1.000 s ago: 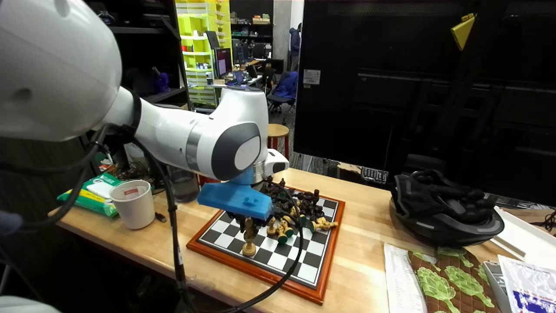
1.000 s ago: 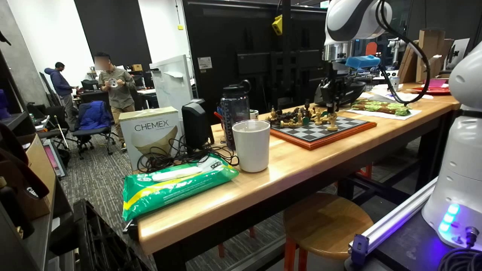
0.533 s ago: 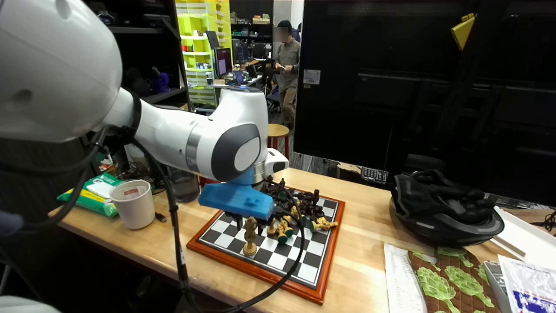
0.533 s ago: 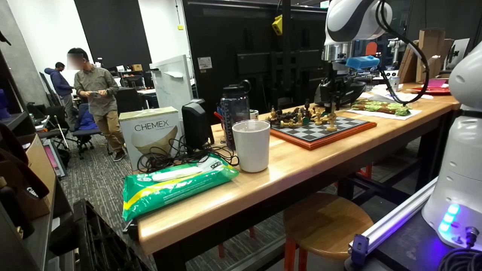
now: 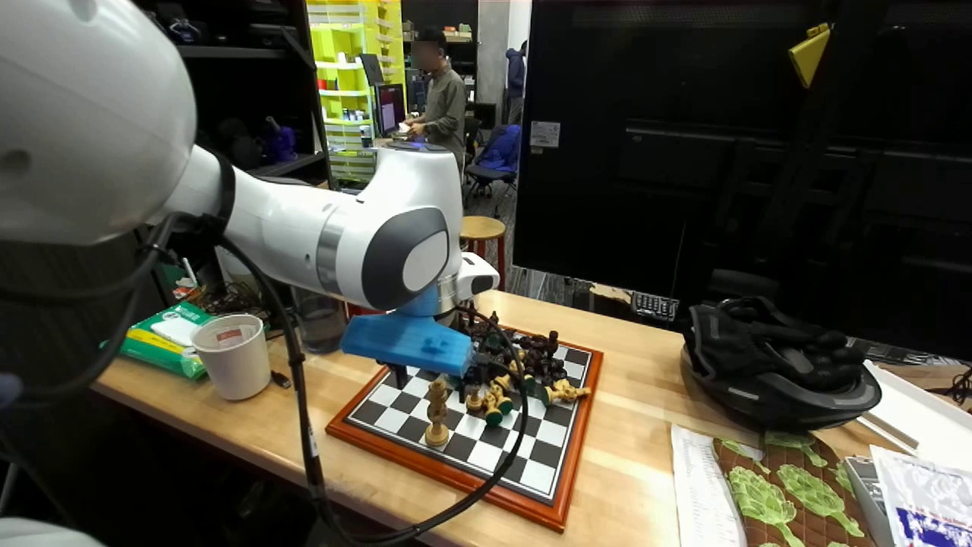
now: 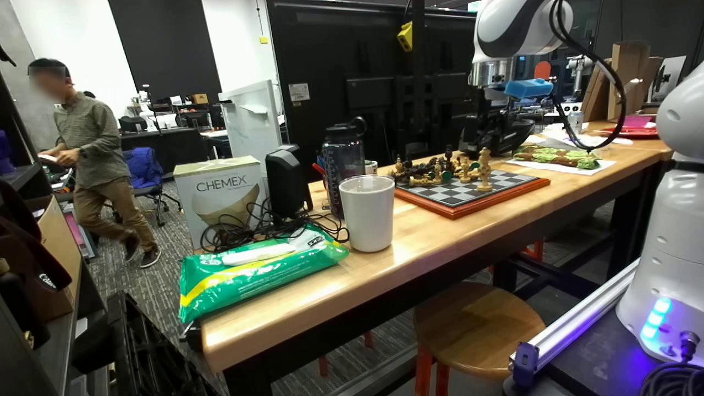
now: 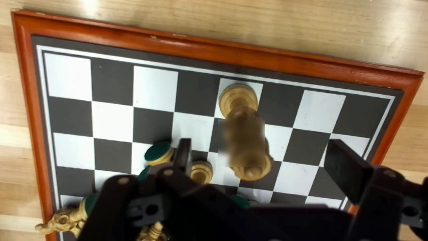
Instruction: Move the chess piece
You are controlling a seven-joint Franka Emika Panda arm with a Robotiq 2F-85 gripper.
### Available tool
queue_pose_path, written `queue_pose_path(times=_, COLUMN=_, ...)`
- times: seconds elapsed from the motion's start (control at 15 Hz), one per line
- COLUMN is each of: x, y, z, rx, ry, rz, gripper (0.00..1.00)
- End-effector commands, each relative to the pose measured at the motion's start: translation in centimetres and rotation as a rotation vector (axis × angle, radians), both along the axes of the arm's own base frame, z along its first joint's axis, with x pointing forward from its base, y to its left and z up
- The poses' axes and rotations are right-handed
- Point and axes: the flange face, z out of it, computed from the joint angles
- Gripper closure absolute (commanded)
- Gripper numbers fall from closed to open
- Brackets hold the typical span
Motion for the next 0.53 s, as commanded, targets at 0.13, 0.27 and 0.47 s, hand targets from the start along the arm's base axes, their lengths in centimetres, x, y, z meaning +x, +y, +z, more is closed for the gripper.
queue_pose_path(times=0.13, x=-1.2, y=2.0, z=2.3, rx=0.031, ry=0.03, rz=0.032, gripper=0.0)
queue_pose_path(times=0.27, x=-1.5, y=2.6, z=3.2, rx=0.022, ry=0.036, rz=0.016, gripper=0.0)
queue_pose_path(times=0.47, x=-1.7, y=3.3, z=4.7, rx=-0.002, ry=0.025, rz=-0.014, gripper=0.0)
